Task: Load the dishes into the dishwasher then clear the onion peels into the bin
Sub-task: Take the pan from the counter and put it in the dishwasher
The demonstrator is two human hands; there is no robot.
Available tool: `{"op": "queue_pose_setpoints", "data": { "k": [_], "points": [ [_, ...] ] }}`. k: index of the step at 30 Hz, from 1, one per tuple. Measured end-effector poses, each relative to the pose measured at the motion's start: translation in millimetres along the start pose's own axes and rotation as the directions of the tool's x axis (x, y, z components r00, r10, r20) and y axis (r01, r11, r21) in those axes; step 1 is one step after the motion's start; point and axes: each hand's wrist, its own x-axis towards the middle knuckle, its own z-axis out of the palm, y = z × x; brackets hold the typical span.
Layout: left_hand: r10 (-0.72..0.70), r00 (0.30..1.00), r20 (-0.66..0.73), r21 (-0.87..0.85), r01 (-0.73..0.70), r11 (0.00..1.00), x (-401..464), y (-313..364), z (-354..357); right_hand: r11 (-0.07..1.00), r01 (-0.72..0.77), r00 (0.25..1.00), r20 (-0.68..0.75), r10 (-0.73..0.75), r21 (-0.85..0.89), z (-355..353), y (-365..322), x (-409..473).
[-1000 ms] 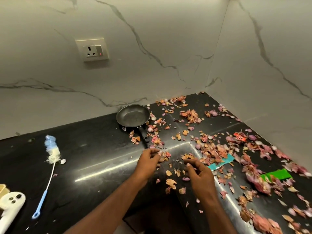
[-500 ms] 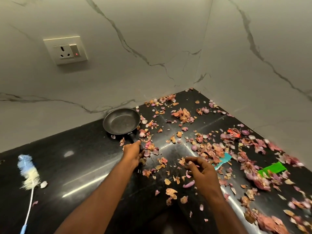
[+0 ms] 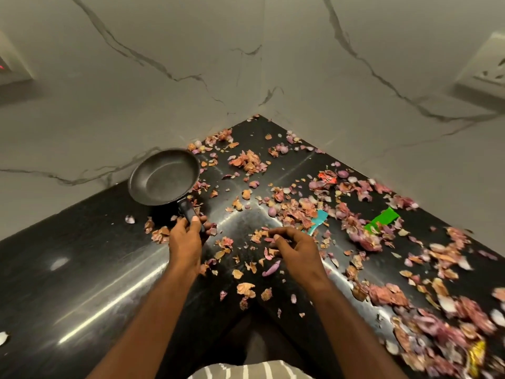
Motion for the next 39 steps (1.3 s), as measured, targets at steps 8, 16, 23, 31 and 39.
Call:
{"op": "queue_pose_setpoints", "data": {
  "k": [8, 16, 23, 31, 39],
  "points": [
    [0.068, 0.893, 0.445, 0.173, -0.160, 0.972, -82, -28, 32, 0.979, -0.053, 0.998, -0.024, 0.059, 0.196, -3, -8, -8],
    [-0.050, 0.573, 0.818, 0.273, -0.311, 0.910, -115, -54, 53, 0.888, -0.162, 0.960, -0.139, 0.243, 0.430, -37, -4, -41],
    [-0.280, 0.244, 0.928, 0.360, -0.409, 0.838, -124, -70, 56, 0.861, -0.170, 0.863, -0.350, 0.364, 0.479, -50, 22, -93],
    [-0.454, -0.126, 0.882, 0.343, -0.488, 0.802, -154, -90, 56, 0.846, -0.154, 0.646, -0.596, 0.477, 0.510, -46, 52, -174],
    [-0.551, -0.279, 0.786, 0.309, -0.596, 0.742, -211, -109, 45, 0.794, 0.022, 0.522, -0.685, 0.509, 0.607, -46, 63, -251]
  ]
}}
